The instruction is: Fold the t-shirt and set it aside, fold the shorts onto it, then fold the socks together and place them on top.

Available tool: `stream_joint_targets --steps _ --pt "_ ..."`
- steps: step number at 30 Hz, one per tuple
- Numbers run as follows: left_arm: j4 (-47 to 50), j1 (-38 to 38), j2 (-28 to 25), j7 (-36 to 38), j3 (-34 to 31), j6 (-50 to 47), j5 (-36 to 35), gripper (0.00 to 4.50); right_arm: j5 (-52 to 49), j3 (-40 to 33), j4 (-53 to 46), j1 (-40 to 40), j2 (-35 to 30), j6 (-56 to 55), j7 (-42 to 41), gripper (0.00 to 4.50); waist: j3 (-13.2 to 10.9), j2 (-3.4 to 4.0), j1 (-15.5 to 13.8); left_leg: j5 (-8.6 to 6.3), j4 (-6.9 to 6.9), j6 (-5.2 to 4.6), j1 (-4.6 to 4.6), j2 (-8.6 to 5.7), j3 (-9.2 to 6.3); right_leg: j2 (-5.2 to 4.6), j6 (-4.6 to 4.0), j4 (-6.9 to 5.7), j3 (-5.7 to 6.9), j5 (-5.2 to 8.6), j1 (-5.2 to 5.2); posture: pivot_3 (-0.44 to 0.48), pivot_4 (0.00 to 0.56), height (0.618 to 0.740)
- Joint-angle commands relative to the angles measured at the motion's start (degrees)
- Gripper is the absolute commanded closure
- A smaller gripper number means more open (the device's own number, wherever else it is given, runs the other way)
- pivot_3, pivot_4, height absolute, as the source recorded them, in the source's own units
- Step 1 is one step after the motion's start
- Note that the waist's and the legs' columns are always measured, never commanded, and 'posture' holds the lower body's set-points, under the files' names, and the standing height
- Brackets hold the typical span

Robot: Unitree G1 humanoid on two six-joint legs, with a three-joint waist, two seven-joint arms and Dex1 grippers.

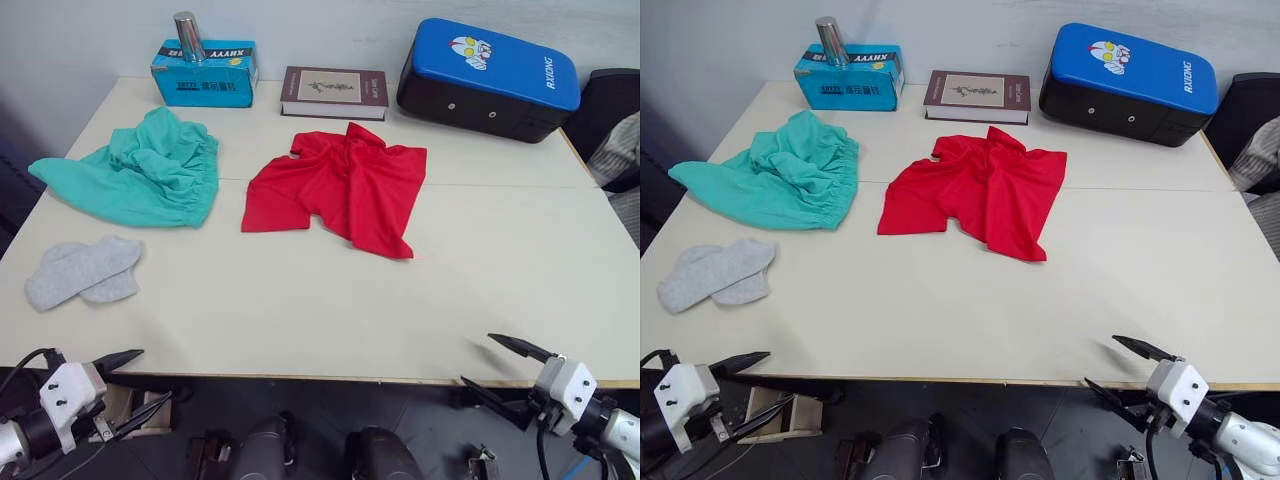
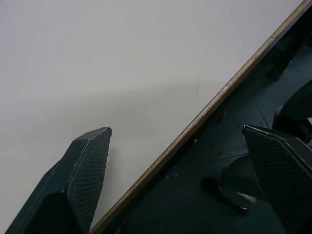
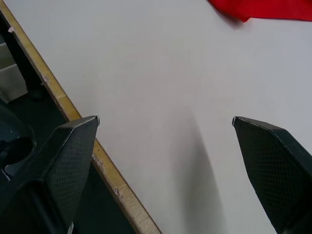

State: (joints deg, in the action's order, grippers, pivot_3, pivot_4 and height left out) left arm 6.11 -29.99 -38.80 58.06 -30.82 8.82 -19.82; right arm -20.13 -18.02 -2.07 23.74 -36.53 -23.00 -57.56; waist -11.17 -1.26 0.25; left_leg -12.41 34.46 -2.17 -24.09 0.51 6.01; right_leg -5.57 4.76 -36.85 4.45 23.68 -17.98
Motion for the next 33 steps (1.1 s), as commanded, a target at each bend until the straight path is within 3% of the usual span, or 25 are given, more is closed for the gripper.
stream_joint_targets --steps 1,7,10,13,20,23,33 --pt "3.02 -0.15 -0.45 -0.42 0.09 -1.90 -1.68 0.00 -0.59 -0.04 -0.57 -0.59 -0.62 -0.15 -0.26 0.02 0.00 -0.01 0.00 0.00 0.00 0.00 0.00 0.00 0.00 0.00 0.00 0.00 0.00 0.00 0.00 0.000 0.150 0.740" --pt "10.56 3.55 -1.56 -2.38 1.04 -12.46 -8.21 0.00 -2.10 -0.31 -2.16 -4.55 -0.04 3.50 1.87 0.02 0.01 -0.01 -0.05 0.01 0.03 -0.01 0.02 0.00 -0.01 0.00 0.00 -0.04 0.00 0.00 0.05 0.000 0.150 0.740" --pt "11.48 14.88 -6.21 -8.06 4.47 -24.92 -9.54 0.00 2.08 0.35 -3.41 -11.65 -1.19 7.83 7.40 0.02 -0.01 0.06 -0.12 0.04 0.15 0.01 0.07 0.00 -0.07 0.01 0.00 -0.15 0.04 0.00 0.13 0.000 0.150 0.740" --pt "7.64 28.02 -8.38 -11.33 11.80 -25.69 -2.76 0.00 9.36 4.31 -2.86 -19.08 -3.71 12.00 10.33 0.02 0.02 0.13 -0.11 0.09 0.21 0.05 0.11 -0.03 -0.07 0.02 0.01 -0.21 0.04 -0.01 0.18 0.000 0.150 0.740" --pt "-15.53 56.01 -5.09 -18.08 30.82 -19.49 16.88 0.00 21.65 16.66 4.92 -38.73 -4.93 18.72 12.37 0.02 0.03 0.11 0.00 0.43 0.32 0.31 0.01 -0.03 0.04 0.04 0.12 -1.10 0.00 -0.06 -0.44 0.000 0.150 0.740" --pt "-26.30 64.37 -2.16 -19.78 35.58 -14.78 22.20 0.00 24.64 20.49 9.45 -44.24 -4.82 18.82 11.73 0.02 0.03 0.10 -0.05 0.52 0.42 0.42 -0.16 0.07 0.03 0.16 0.12 -1.20 0.04 -0.06 -0.61 0.000 0.150 0.740" --pt "-61.91 83.79 5.76 -22.69 41.42 -3.96 30.19 0.00 29.75 27.24 21.27 -57.10 -2.53 18.77 11.86 0.02 0.03 0.00 0.11 0.64 0.76 0.28 -0.12 0.08 0.08 0.11 0.12 -1.35 0.08 -0.06 -0.48 0.000 0.150 0.740"
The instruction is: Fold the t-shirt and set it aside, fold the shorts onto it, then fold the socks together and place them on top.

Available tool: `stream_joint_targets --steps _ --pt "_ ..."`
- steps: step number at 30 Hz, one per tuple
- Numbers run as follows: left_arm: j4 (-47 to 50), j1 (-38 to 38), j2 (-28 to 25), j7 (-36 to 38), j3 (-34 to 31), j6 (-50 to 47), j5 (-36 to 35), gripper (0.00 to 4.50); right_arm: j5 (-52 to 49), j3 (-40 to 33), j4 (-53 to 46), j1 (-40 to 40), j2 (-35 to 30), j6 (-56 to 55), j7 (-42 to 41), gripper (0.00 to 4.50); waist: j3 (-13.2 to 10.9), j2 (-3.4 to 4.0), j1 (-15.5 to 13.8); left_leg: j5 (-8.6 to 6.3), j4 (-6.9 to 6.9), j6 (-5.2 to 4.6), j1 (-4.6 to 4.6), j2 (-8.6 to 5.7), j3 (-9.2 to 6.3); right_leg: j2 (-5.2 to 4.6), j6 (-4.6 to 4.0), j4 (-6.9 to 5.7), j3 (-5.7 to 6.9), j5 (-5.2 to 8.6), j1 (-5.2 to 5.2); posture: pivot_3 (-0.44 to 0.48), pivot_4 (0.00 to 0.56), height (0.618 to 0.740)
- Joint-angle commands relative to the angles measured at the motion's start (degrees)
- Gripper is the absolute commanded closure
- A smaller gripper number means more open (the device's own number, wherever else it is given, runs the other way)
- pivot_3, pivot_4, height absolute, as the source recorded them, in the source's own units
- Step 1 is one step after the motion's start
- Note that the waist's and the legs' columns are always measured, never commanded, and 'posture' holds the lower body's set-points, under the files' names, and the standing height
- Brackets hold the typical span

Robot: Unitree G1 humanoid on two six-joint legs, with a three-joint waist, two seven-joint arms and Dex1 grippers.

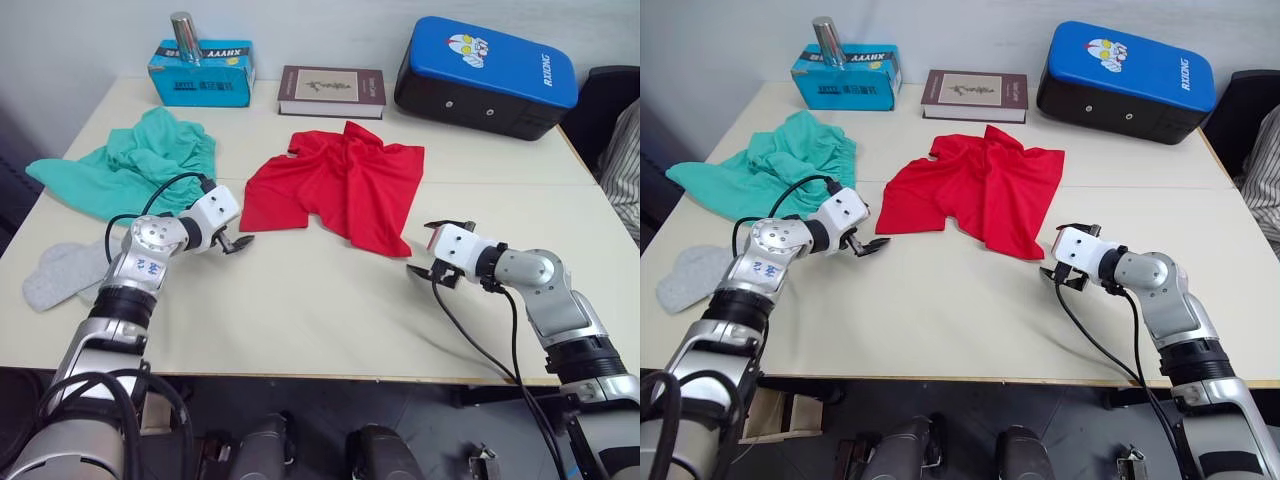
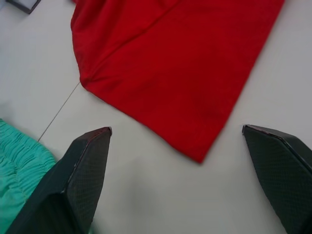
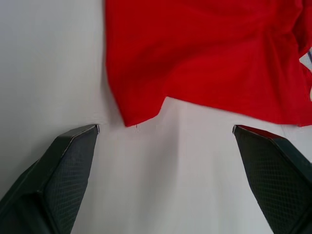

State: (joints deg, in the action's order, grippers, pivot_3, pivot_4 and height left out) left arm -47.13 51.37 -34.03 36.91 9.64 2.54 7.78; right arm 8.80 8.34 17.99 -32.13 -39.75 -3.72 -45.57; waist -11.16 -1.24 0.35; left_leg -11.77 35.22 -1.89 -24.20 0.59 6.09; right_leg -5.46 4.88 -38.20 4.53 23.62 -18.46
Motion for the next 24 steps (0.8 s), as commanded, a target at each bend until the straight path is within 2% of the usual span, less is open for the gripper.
stream_joint_targets --steps 1,6,9,10,11,13,21,24 --pt "-11.31 3.63 1.52 -1.89 0.99 2.93 2.85 0.00 0.86 1.31 1.37 -1.53 0.93 -0.71 -0.40 0.02 0.02 -0.03 0.00 0.00 0.01 0.00 0.01 0.00 0.00 -0.01 0.00 -0.03 0.00 0.00 0.00 0.000 0.150 0.740" --pt "-21.83 8.32 4.29 -4.60 1.56 4.42 4.47 0.00 2.30 3.06 3.09 -4.17 3.33 -1.47 0.69 0.02 0.06 -0.09 0.23 0.00 0.10 0.00 0.09 0.00 -0.02 -0.04 0.01 -0.30 0.02 0.00 0.00 0.000 0.150 0.740" --pt "-25.26 9.73 5.81 -4.77 2.52 3.72 5.94 0.60 4.47 4.08 5.18 -6.04 4.53 -2.46 2.43 0.00 0.09 -0.11 0.43 0.02 0.12 0.03 0.14 0.00 -0.04 -0.04 0.00 -0.44 0.02 0.00 0.00 0.000 0.150 0.740" --pt "-26.02 10.07 6.22 -5.34 2.58 3.65 6.30 0.93 5.17 4.47 6.09 -6.66 4.71 -3.31 2.84 0.00 0.10 -0.10 0.53 0.02 0.13 0.04 0.14 0.00 -0.04 -0.04 0.00 -0.46 0.02 0.00 -0.01 0.000 0.150 0.740" --pt "-26.58 10.28 6.56 -5.28 2.35 3.42 6.29 1.24 5.58 4.75 6.78 -7.11 4.84 -3.98 3.02 0.19 0.13 -0.11 0.60 0.02 0.15 0.04 0.14 0.00 -0.04 -0.05 0.00 -0.48 0.02 0.00 0.00 0.000 0.150 0.740" --pt "-27.32 10.52 7.14 -5.69 1.75 3.17 6.13 1.91 5.51 4.98 7.70 -7.61 5.17 -5.54 3.15 0.63 0.18 -0.17 0.55 0.02 0.17 0.04 0.14 0.00 -0.05 -0.05 0.00 -0.49 0.03 0.00 0.00 0.000 0.150 0.740" --pt "-27.61 10.41 7.96 -3.70 -0.69 2.92 4.56 4.49 5.53 4.76 7.26 -6.68 4.45 -6.40 3.26 3.51 0.18 -0.17 0.80 0.02 0.20 0.04 0.12 -0.01 -0.07 -0.06 0.00 -0.52 0.05 0.00 -0.01 0.000 0.150 0.740" --pt "-27.22 9.76 7.58 -2.02 -2.19 3.14 3.43 4.50 5.28 4.31 6.42 -5.96 3.83 -6.73 3.17 4.47 0.17 -0.17 1.01 0.02 0.20 0.04 0.11 -0.01 -0.08 -0.06 0.00 -0.52 0.06 0.00 -0.02 0.000 0.150 0.740"
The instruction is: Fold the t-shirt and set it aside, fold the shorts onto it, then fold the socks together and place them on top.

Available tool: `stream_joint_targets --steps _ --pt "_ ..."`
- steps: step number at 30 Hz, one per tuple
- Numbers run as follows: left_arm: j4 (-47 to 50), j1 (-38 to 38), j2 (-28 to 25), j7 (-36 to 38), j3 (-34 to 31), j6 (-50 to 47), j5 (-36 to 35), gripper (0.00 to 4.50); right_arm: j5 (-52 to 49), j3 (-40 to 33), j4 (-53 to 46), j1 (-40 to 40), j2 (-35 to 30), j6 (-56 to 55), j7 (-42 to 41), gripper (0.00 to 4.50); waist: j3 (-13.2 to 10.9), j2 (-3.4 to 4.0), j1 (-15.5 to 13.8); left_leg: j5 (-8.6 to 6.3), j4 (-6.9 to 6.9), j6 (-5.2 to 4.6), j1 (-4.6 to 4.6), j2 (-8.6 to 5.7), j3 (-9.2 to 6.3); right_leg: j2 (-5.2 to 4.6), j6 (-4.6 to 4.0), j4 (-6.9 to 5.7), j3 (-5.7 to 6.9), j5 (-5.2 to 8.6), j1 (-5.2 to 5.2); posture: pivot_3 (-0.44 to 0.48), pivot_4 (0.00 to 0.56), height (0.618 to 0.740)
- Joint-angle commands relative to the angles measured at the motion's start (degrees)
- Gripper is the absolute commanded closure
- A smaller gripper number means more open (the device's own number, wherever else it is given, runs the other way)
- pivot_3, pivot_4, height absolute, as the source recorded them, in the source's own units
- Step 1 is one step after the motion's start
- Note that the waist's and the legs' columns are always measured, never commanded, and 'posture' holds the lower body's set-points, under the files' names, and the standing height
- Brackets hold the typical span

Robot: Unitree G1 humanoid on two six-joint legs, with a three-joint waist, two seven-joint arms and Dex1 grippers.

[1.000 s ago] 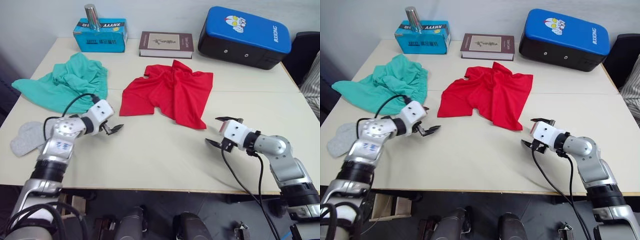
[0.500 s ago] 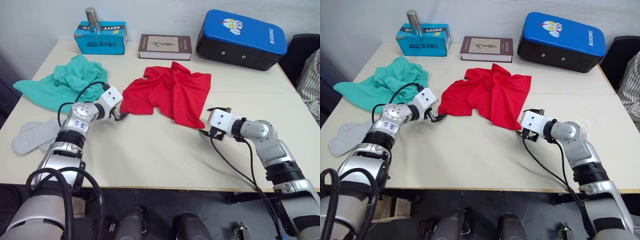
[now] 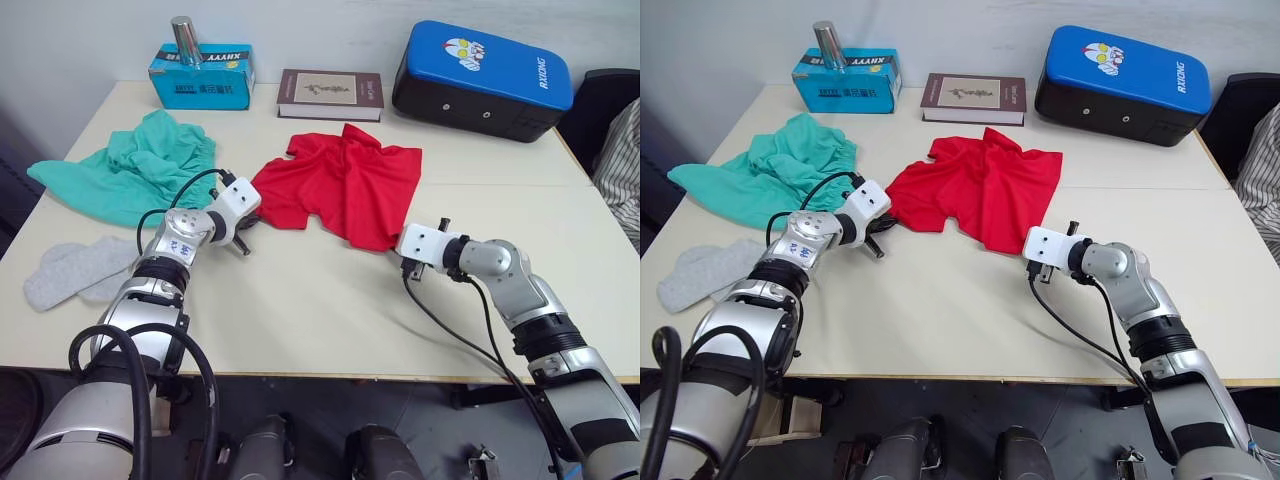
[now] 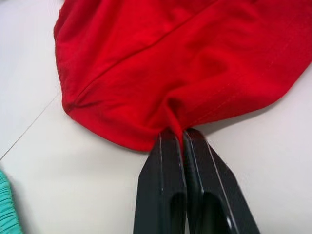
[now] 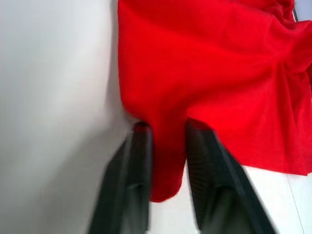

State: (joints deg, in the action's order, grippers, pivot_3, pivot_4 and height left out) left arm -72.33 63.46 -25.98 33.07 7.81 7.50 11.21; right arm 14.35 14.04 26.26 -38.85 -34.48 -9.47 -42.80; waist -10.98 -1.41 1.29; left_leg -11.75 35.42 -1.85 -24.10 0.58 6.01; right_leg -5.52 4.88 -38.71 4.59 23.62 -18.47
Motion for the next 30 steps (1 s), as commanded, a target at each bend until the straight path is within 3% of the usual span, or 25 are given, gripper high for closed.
stream_joint_targets --steps 1,6,9,17,24,30 --pt "-1.77 -2.53 -0.59 2.32 -0.96 -1.57 -0.46 4.50 -0.50 -1.59 -2.29 0.99 -1.61 -1.06 0.35 4.47 0.00 0.00 0.15 0.00 0.00 0.00 0.00 0.00 -0.01 0.00 0.00 0.00 0.01 0.00 0.00 0.000 0.150 0.740" --pt "2.71 -4.73 -2.16 8.00 -3.77 0.53 -3.64 4.50 -2.54 -3.56 -7.30 3.05 -4.26 -2.03 -1.29 4.47 0.00 0.00 0.40 -0.01 -0.10 0.02 -0.03 0.00 0.00 0.01 0.00 0.05 0.01 0.00 -0.07 0.000 0.150 0.740" --pt "11.86 -9.13 -4.22 13.29 -5.91 0.29 -7.24 4.50 -5.39 -6.25 -11.27 5.57 -6.79 -1.47 -2.69 4.47 -0.01 0.00 0.40 -0.04 -0.18 0.07 -0.05 0.01 0.01 0.02 0.00 0.09 0.01 0.00 -0.11 0.000 0.150 0.740" --pt "59.64 -36.54 -13.89 23.83 -11.20 -15.20 -19.42 4.50 -10.86 -14.00 -17.42 17.48 -15.26 -1.13 -6.44 4.47 -0.05 -0.02 0.42 -0.08 -0.33 0.07 -0.12 0.04 -0.08 0.03 0.00 0.41 0.00 0.00 -0.04 0.000 0.150 0.740" --pt "83.19 -57.47 -19.78 24.92 -18.59 -23.07 -26.50 4.50 -12.55 -16.45 -16.24 29.38 -20.81 -6.14 -9.91 4.47 -0.10 0.07 0.22 -0.21 -0.37 -0.09 -0.10 0.04 -0.10 0.02 -0.03 0.85 -0.02 0.01 0.19 0.000 0.150 0.740" --pt "94.23 -72.17 -21.96 25.58 -23.58 -26.64 -29.59 4.50 -13.82 -15.70 -18.07 39.01 -23.93 -6.32 -14.16 4.47 -0.10 0.09 0.24 -0.29 -0.38 -0.12 -0.02 0.04 -0.13 0.03 -0.04 0.98 -0.01 0.02 0.37 0.000 0.150 0.740"
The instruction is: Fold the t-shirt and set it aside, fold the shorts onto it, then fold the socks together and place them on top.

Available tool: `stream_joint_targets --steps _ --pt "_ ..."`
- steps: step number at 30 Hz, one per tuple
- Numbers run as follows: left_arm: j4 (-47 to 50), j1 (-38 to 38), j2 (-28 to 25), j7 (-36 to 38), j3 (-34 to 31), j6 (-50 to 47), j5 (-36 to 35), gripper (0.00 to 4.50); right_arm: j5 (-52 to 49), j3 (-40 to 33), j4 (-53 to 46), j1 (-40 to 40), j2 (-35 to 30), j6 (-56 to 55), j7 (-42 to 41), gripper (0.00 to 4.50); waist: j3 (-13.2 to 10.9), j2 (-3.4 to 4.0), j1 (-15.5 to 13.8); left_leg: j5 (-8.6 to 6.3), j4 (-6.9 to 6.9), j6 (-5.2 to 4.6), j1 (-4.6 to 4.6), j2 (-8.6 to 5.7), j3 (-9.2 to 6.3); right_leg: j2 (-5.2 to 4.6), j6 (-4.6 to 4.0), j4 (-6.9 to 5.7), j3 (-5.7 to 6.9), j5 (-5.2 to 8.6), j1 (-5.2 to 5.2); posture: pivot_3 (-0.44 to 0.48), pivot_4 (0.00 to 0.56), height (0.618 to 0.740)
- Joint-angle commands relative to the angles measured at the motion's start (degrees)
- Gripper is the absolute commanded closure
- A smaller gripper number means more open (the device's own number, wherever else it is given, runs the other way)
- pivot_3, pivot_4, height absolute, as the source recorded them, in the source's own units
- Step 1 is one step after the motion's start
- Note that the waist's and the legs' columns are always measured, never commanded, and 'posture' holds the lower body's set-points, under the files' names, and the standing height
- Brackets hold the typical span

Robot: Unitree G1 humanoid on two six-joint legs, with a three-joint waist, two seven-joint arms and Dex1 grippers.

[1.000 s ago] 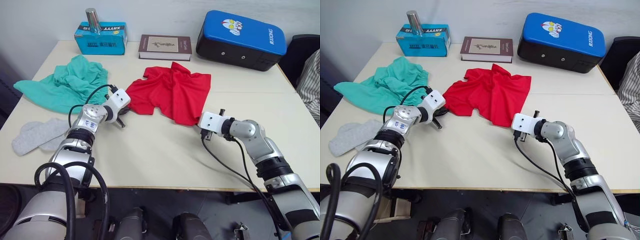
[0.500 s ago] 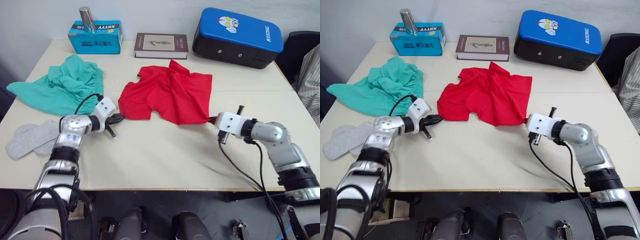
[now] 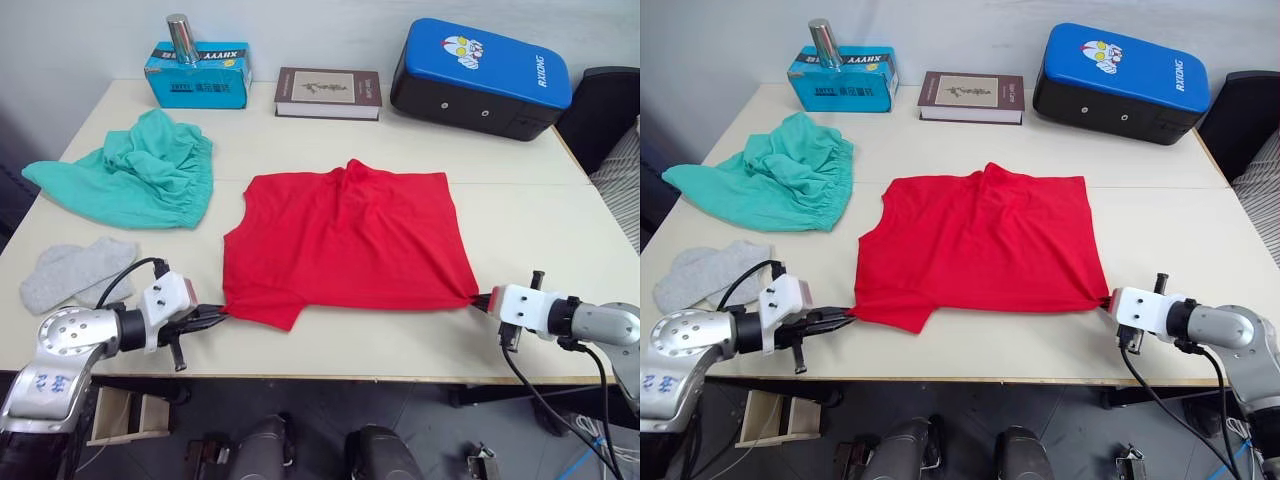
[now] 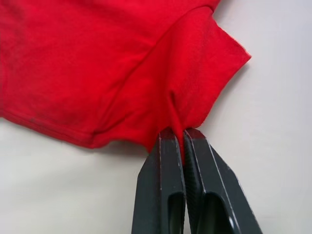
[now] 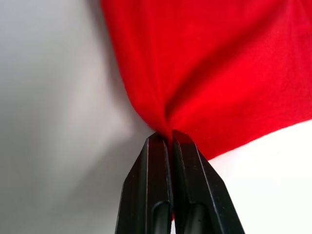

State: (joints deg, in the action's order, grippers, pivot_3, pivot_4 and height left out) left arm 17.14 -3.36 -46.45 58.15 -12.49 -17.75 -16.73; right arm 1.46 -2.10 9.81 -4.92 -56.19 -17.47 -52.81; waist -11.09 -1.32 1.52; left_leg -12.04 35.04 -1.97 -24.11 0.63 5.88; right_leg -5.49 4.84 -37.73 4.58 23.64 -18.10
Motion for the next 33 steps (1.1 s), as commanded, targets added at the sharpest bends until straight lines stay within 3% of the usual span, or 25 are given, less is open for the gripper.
stream_joint_targets --steps 1,7,10,13,16,19,22,24,26,29,33 --pt "5.71 -7.19 -1.66 0.76 -3.87 -1.73 -2.08 4.50 -2.21 0.65 -2.75 6.36 -2.42 2.12 -5.63 4.47 0.01 0.00 -0.02 -0.09 0.00 -0.04 0.05 0.01 0.00 0.00 0.00 0.04 0.00 0.00 0.07 0.000 0.150 0.740" --pt "5.78 -5.18 -4.73 3.58 -2.31 -8.14 -6.93 4.50 -11.65 0.65 -8.96 4.35 -4.11 14.27 -15.12 4.47 0.04 -0.06 -0.23 -0.66 -0.02 -0.07 0.42 0.04 -0.21 0.05 -0.30 0.66 0.07 0.18 0.78 0.000 0.150 0.740" --pt "-0.88 6.50 -6.73 4.69 1.13 -11.20 -7.30 4.50 -15.76 1.07 -8.22 -4.16 -6.33 23.92 -21.01 4.47 -0.13 0.22 -0.28 -0.60 -0.04 -0.04 0.38 0.04 -0.20 0.06 -0.30 0.68 0.07 0.18 0.75 0.000 0.150 0.740" --pt "-13.35 24.57 -4.95 0.59 6.67 -8.42 -0.82 4.50 -14.66 2.37 -1.84 -18.19 -5.00 25.31 -22.30 4.47 -0.33 0.56 -0.11 -0.46 0.02 -0.06 0.24 0.04 -0.16 0.07 -0.28 0.59 0.07 0.16 0.59 0.000 0.150 0.740" --pt "-31.15 46.24 0.69 -8.11 9.08 0.64 5.85 4.50 -10.32 2.40 11.99 -36.87 0.14 20.07 -14.59 4.47 -0.43 0.51 -0.03 -0.10 0.13 -0.06 0.11 -0.02 -0.07 0.07 -0.22 0.31 0.10 0.13 0.36 0.000 0.150 0.740" --pt "-53.15 68.10 4.70 -24.56 8.73 18.68 13.94 4.50 -3.23 2.12 28.73 -55.96 4.29 10.71 0.48 4.47 -0.82 0.21 0.15 0.14 0.40 0.03 -0.41 -0.02 0.03 0.07 -0.01 -0.23 0.17 0.01 -0.40 0.000 0.150 0.740" --pt "-69.42 85.73 4.38 -39.13 5.82 33.90 16.48 4.50 1.44 -0.05 40.83 -70.15 5.56 0.52 18.95 4.47 -0.93 0.08 0.41 0.16 0.65 0.06 -1.39 -0.02 0.04 -0.04 0.26 -1.04 0.34 -0.16 -1.60 0.000 0.150 0.740" --pt "-73.76 92.63 2.71 -41.59 4.59 43.95 16.69 4.50 2.95 -1.47 45.00 -74.67 4.46 -4.98 27.43 4.47 -0.95 0.05 0.39 0.00 0.28 0.13 -1.52 -0.08 0.02 -0.22 0.33 -1.01 0.82 -0.19 -1.84 0.000 0.150 0.740" --pt "-75.87 95.10 1.71 -37.64 4.27 50.20 15.50 4.50 4.07 -1.82 46.89 -75.41 3.08 -8.91 31.11 4.47 -0.94 0.05 0.26 -0.23 0.10 0.15 -1.51 -0.08 -0.05 -0.37 0.35 -1.10 1.44 -0.20 -1.92 0.000 0.150 0.740" --pt "-74.28 91.19 0.73 -23.26 4.57 52.89 11.30 4.50 2.64 -1.58 45.60 -68.63 1.46 -11.11 25.79 4.47 -0.93 0.07 0.15 -0.62 0.11 0.04 -1.27 -0.08 -0.24 -0.41 0.41 -1.83 1.92 -0.23 -1.91 0.000 0.150 0.740" --pt "-58.38 70.08 -0.73 -8.92 4.31 46.88 3.85 4.50 -0.07 -1.46 35.84 -50.42 -0.41 -14.46 16.49 4.47 -0.91 0.32 0.10 -0.72 0.19 -0.12 -0.94 0.01 -0.40 -0.30 0.42 -1.97 2.13 -0.24 -1.32 0.000 0.150 0.740"
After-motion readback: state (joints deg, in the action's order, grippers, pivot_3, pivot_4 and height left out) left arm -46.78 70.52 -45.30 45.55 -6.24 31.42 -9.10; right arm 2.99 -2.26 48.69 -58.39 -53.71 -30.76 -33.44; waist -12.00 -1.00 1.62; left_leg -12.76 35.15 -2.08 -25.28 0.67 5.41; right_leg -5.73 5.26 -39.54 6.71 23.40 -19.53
